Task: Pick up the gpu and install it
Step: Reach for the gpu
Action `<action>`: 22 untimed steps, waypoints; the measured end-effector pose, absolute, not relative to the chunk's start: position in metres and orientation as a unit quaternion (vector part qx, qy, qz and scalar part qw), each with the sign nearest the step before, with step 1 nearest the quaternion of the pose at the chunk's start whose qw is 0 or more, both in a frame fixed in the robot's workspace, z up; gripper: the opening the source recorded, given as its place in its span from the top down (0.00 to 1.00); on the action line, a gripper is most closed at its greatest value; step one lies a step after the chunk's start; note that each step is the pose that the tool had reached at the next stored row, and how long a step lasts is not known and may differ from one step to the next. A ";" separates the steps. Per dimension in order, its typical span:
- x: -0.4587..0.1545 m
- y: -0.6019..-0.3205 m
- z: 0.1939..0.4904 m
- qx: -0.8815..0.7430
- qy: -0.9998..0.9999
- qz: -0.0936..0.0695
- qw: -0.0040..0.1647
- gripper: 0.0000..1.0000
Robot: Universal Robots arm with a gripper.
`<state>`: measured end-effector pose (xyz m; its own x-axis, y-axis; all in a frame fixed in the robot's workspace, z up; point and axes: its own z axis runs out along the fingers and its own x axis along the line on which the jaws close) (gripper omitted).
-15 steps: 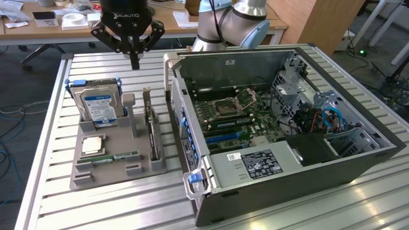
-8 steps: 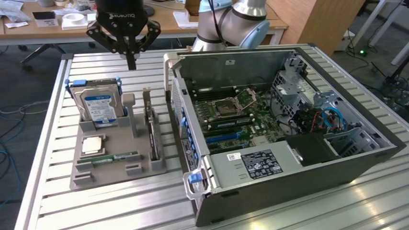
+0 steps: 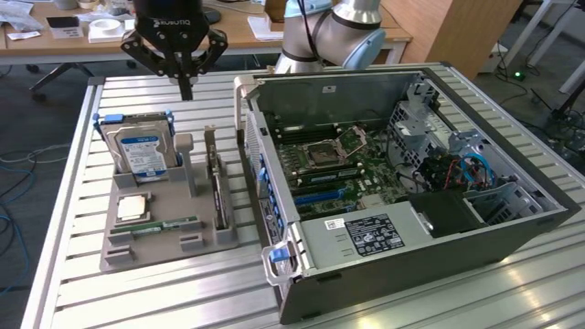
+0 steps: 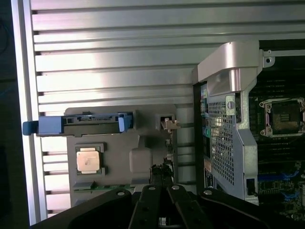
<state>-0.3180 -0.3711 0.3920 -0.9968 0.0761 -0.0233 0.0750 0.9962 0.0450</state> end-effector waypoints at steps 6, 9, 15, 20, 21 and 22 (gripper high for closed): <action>-0.318 -0.379 0.392 0.038 0.999 0.022 0.012 0.89; -0.318 -0.388 0.392 0.038 0.999 0.022 0.012 0.89; -0.318 -0.402 0.392 0.039 0.999 0.021 0.012 0.89; -0.318 -0.413 0.392 0.041 0.999 0.020 0.012 0.89; -0.318 -0.415 0.392 0.042 0.999 0.020 0.012 0.89; -0.318 -0.417 0.392 0.042 0.999 0.020 0.011 0.89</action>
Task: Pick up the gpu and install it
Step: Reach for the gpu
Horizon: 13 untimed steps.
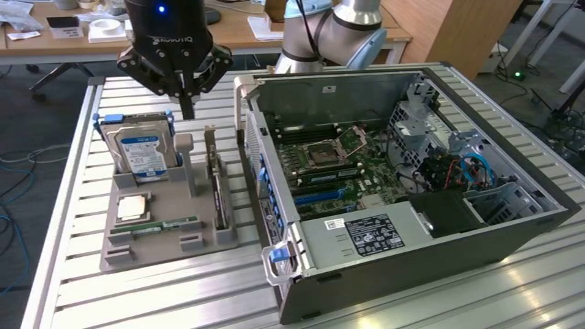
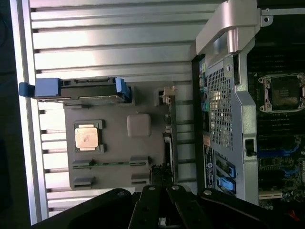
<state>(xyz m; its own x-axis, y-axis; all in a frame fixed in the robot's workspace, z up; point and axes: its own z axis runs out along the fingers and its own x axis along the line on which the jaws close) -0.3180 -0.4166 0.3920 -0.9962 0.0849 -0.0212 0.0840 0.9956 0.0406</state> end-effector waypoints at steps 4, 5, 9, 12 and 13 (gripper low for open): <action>-0.318 -0.422 0.392 0.044 0.999 0.019 0.011 0.89; -0.318 -0.422 0.392 0.044 0.999 0.019 0.011 0.89; -0.318 -0.422 0.392 0.044 0.999 0.019 0.011 0.89; -0.317 -0.422 0.392 0.044 0.999 0.019 0.011 0.89; -0.316 -0.422 0.392 0.044 0.999 0.019 0.011 0.89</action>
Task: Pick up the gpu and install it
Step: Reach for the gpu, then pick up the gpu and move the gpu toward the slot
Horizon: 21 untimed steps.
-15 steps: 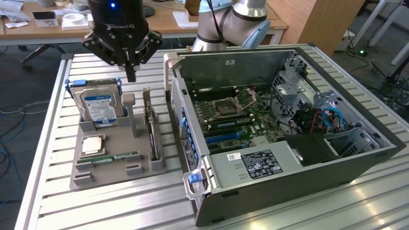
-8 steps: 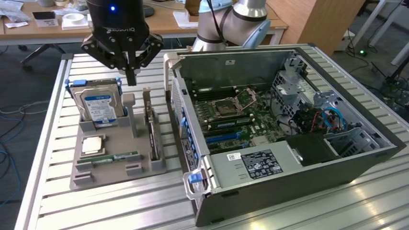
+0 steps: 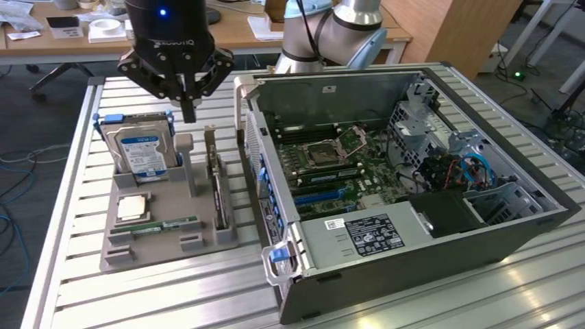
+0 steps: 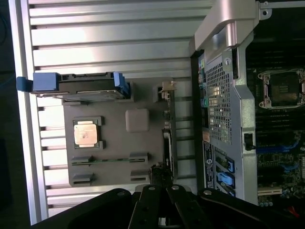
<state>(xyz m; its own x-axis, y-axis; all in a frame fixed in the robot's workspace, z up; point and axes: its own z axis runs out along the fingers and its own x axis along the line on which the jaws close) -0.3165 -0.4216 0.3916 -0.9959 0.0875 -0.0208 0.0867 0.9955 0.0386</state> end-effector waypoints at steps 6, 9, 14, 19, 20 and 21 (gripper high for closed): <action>-0.315 -0.422 0.392 0.044 0.999 0.019 0.011 0.89; -0.315 -0.422 0.392 0.044 0.999 0.019 0.011 0.89; -0.315 -0.422 0.392 0.044 0.999 0.019 0.011 0.89; -0.315 -0.422 0.392 0.044 0.999 0.019 0.011 0.89; -0.315 -0.422 0.392 0.044 0.999 0.019 0.011 0.89; -0.315 -0.422 0.392 0.044 0.999 0.019 0.011 0.83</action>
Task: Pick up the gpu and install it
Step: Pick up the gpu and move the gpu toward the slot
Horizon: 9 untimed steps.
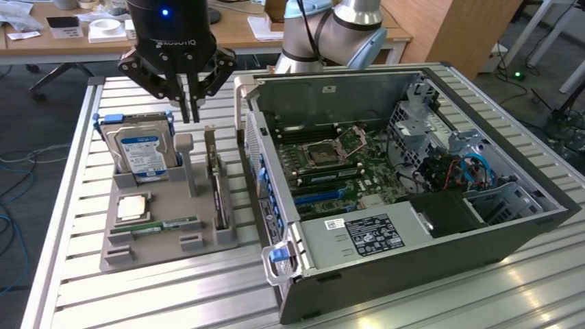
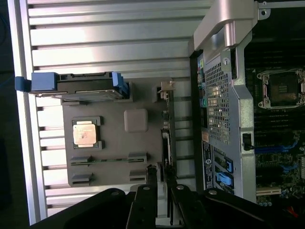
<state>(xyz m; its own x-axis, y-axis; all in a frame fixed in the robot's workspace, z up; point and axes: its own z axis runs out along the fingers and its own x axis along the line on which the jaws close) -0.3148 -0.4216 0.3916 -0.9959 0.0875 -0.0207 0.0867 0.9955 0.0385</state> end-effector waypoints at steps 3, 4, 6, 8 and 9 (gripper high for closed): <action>-0.315 -0.422 0.392 0.044 0.999 0.019 0.011 0.71; -0.315 -0.422 0.392 0.044 0.999 0.019 0.011 0.65; -0.315 -0.422 0.392 0.044 0.999 0.019 0.011 0.58; -0.315 -0.422 0.392 0.044 0.999 0.019 0.011 0.58; -0.315 -0.422 0.392 0.044 0.999 0.019 0.011 0.58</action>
<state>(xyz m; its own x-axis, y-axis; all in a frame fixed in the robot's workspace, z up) -0.3148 -0.4216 0.3916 -0.9960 0.0875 -0.0208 0.0866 0.9955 0.0386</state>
